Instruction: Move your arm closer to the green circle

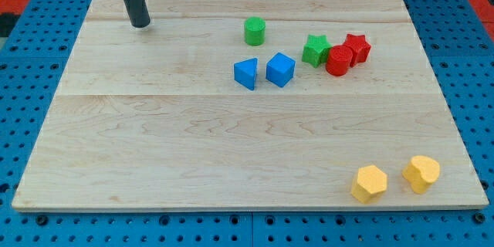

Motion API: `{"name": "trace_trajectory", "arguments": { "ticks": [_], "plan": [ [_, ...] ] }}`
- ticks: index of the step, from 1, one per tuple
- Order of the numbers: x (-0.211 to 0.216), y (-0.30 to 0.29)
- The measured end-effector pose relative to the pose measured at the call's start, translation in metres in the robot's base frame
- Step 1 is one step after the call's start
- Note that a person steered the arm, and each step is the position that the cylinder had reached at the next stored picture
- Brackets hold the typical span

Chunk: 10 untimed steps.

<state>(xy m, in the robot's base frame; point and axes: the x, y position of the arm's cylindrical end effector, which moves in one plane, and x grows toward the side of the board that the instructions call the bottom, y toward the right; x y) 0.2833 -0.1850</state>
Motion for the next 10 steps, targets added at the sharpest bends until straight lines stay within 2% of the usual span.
{"name": "trace_trajectory", "arguments": {
  "ticks": [3,6,8,9,10],
  "plan": [
    [0.006,0.019],
    [-0.011,0.133],
    [-0.027,0.146],
    [-0.03,0.183],
    [-0.03,0.253]
  ]
}}
